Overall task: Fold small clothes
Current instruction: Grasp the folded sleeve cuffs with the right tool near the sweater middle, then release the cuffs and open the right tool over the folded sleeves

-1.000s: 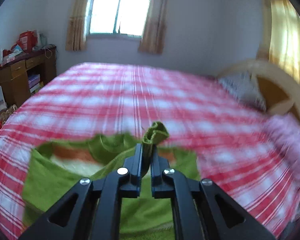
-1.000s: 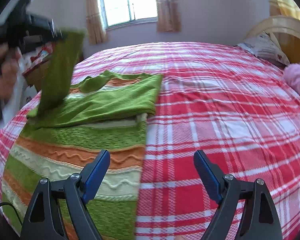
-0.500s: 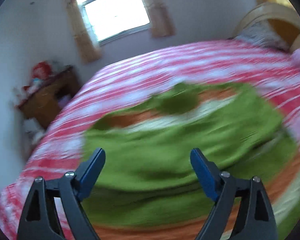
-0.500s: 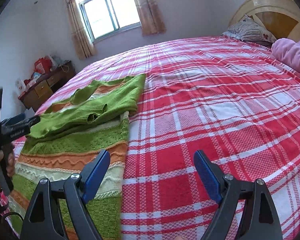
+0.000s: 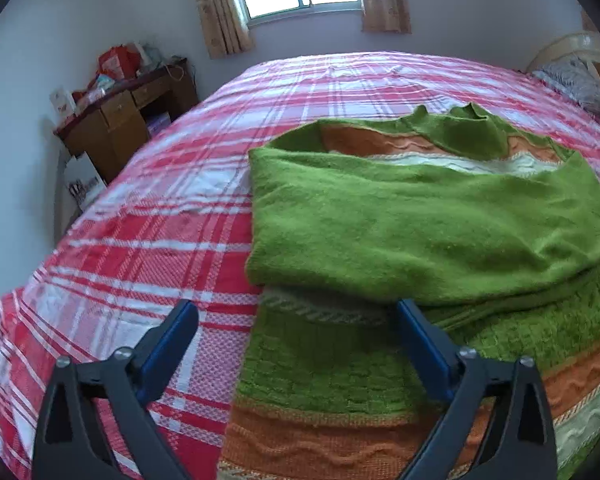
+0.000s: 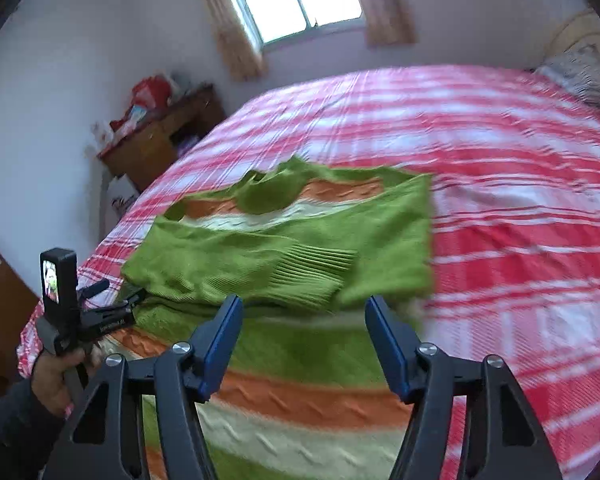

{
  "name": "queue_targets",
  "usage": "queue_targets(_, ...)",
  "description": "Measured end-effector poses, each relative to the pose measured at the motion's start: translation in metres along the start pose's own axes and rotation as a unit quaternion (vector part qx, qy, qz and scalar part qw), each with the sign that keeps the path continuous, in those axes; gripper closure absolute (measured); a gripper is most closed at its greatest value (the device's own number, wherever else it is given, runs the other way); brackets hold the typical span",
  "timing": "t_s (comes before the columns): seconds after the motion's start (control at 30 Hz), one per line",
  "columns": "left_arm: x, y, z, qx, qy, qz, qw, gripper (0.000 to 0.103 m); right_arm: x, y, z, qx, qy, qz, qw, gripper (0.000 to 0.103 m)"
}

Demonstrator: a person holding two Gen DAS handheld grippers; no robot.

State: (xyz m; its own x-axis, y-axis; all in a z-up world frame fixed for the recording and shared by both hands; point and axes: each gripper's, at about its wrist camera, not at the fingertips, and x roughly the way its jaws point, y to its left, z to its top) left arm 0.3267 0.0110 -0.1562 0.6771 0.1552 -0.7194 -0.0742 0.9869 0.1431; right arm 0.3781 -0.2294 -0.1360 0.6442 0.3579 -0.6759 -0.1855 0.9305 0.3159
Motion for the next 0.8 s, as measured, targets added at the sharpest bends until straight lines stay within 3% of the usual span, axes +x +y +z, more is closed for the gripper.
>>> queue_targets(0.17,0.003,0.017,-0.009,-0.043,0.012,-0.024,0.9987,0.0,0.07,0.006,0.009,0.025,0.088,-0.03,0.995,0.054)
queue_targets(0.2,0.005,0.02,-0.009,-0.05,0.016,-0.026,0.9983,0.0,0.082,0.004,0.007,0.032,0.104,-0.041,0.993,0.065)
queue_targets(0.27,0.009,0.026,-0.01,-0.069,0.025,-0.037,0.9966,0.0,0.085,0.006,0.007,0.027,0.092,-0.047,0.994,0.087)
queue_targets(0.3,0.011,0.029,-0.01,-0.076,0.028,-0.043,0.9958,0.0,0.082,0.01,0.008,0.02,0.087,-0.04,0.995,0.092)
queue_targets(0.6,0.012,0.033,-0.011,-0.092,0.025,-0.053,0.994,0.0,0.03,0.043,0.031,-0.094,0.0,-0.104,0.99,0.094)
queue_targets(0.77,0.009,0.035,-0.013,-0.093,0.022,-0.051,0.9941,0.0,0.05,0.02,0.019,-0.094,0.028,-0.137,0.986,0.093)
queue_targets(0.8,0.007,0.036,-0.013,-0.096,0.018,-0.051,0.9939,0.0,0.06,0.013,0.012,-0.093,0.048,-0.136,0.985,0.086)
